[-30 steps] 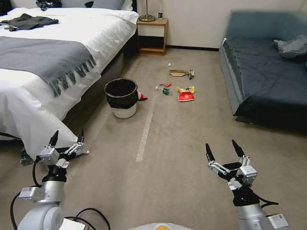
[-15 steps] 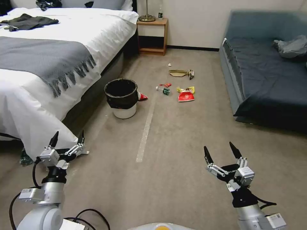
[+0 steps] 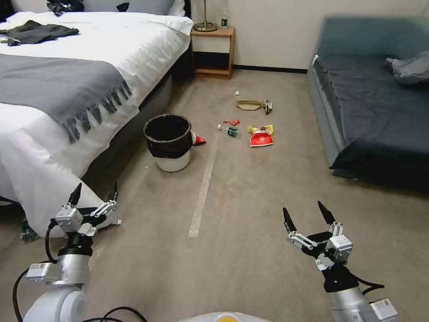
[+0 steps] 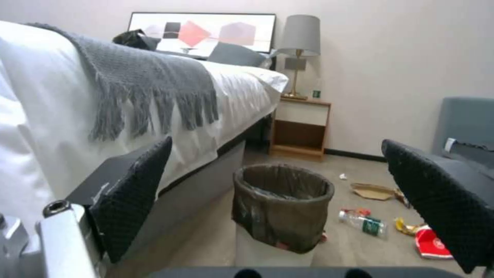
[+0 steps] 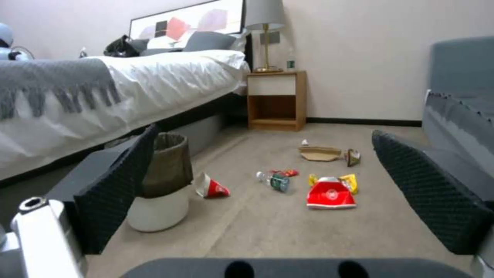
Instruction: Pick up the trash can from the floor.
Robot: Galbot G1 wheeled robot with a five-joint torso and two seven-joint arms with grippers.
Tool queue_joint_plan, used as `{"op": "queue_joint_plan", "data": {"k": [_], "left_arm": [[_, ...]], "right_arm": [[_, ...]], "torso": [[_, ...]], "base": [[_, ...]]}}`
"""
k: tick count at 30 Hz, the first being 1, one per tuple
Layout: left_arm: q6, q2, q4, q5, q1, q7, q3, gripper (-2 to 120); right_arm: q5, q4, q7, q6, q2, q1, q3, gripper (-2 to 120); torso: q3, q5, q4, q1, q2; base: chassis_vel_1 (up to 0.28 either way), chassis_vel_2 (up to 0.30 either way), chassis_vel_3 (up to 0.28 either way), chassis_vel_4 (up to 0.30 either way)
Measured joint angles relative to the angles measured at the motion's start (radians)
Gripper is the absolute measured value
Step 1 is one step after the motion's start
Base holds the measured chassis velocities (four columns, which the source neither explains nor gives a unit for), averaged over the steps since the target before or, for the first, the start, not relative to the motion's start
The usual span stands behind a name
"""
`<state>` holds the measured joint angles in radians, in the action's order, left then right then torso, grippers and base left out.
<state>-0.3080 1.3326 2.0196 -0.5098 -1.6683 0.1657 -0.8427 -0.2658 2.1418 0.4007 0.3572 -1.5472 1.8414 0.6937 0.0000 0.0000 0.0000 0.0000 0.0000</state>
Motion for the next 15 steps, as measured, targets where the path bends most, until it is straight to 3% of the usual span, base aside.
{"op": "queue_joint_plan", "data": {"k": [15], "left_arm": [[0.0, 0.002, -0.003, 0.001, 0.003, -0.003, 0.002, 100]], "right_arm": [[0.008, 0.0, 0.017, -0.007, -0.001, 0.001, 0.001, 100]], "torso": [[0.0, 0.0, -0.0001, 0.0, 0.0]], "base": [[-0.09, 0.08, 0.08, -0.083]]}}
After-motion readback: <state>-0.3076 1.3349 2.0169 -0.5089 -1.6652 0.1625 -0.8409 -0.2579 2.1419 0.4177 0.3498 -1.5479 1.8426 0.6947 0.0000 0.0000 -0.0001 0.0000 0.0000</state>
